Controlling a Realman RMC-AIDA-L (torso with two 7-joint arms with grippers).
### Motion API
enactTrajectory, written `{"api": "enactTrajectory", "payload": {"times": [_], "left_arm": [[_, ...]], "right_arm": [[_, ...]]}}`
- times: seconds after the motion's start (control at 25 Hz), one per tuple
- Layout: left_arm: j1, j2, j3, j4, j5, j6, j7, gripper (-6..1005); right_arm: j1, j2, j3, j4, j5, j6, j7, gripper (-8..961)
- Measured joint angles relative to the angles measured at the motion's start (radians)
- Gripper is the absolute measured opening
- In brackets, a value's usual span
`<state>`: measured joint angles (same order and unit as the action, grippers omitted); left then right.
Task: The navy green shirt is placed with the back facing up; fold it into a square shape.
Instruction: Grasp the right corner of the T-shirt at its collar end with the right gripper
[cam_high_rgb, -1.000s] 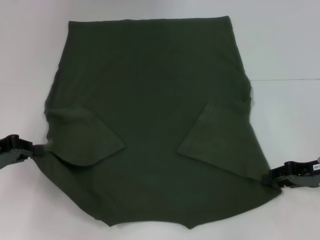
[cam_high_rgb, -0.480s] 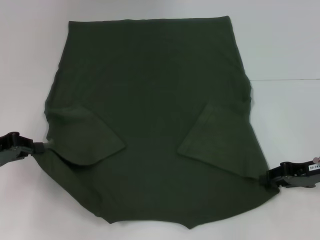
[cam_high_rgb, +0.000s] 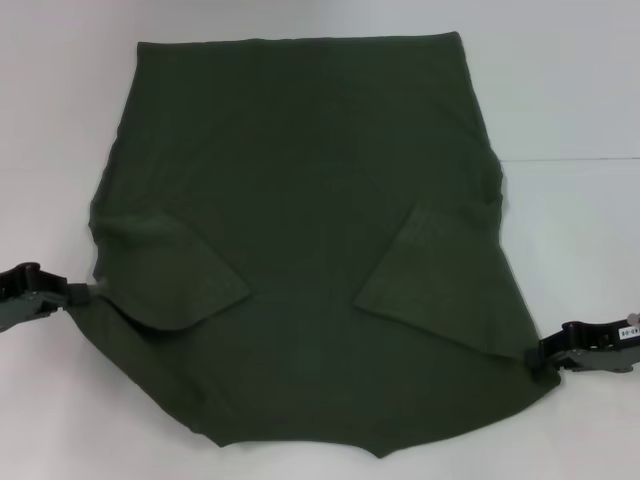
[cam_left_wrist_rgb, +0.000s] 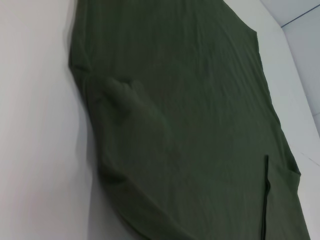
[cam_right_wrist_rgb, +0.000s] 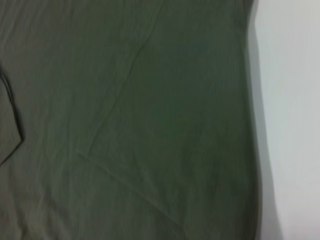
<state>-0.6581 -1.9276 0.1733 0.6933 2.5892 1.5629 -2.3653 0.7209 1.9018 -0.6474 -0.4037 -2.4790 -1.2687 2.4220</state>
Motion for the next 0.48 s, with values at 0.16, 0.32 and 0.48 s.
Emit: {"api": "enactTrajectory", "payload": {"times": [0.16, 0.32, 0.48], "left_arm": [[0.0, 0.0, 0.0, 0.0, -0.006, 0.0, 0.0, 37], [-0.001, -0.001, 0.0, 0.0, -0.008, 0.0, -0.001, 37], [-0.004, 0.0, 0.0, 0.0, -0.008, 0.0, -0.002, 37]], "right_arm": [[0.001, -0.004, 0.0, -0.004, 0.0, -0.007, 0.001, 216], [0.002, -0.006, 0.0, -0.005, 0.0, -0.015, 0.0, 216], [0.003, -0.006, 0.0, -0.006, 0.0, -0.016, 0.0, 217]]}}
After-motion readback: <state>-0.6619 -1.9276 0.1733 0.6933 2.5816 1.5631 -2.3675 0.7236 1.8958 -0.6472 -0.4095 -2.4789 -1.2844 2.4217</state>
